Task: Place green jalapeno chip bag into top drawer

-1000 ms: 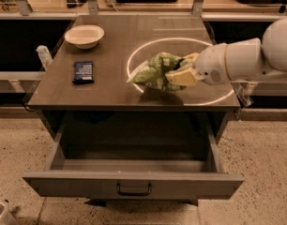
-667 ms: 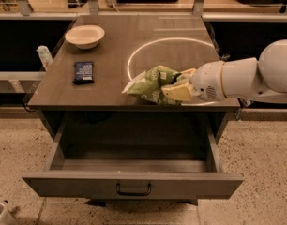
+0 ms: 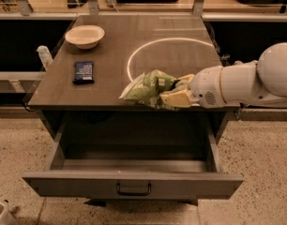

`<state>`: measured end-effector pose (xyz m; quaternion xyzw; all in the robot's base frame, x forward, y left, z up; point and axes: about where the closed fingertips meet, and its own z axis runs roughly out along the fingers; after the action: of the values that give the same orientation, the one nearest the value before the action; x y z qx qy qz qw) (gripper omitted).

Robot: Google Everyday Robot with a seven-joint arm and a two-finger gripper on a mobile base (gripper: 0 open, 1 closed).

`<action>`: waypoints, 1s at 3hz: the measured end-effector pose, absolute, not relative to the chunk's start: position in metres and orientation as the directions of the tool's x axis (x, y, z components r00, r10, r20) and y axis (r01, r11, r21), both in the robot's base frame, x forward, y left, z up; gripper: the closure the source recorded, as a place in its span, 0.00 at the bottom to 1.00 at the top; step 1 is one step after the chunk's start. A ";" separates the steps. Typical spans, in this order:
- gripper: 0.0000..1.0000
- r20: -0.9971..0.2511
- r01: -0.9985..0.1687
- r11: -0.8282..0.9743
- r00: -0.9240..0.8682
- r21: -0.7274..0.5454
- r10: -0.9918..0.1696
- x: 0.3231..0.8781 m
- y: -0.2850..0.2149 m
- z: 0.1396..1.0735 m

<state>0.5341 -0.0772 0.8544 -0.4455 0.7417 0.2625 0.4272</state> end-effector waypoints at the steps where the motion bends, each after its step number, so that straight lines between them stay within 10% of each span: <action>1: 1.00 -0.841 -0.862 0.502 -0.318 0.066 -0.437 0.493 -0.070 0.849; 3: 1.00 -0.731 -0.771 0.601 -0.532 0.209 -0.428 0.420 -0.071 0.825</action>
Offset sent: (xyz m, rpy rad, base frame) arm -0.1437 0.0044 -0.0316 -0.0889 0.3378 -0.2124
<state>0.4202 -0.0706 0.8246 -0.3595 0.8340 0.2650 0.3240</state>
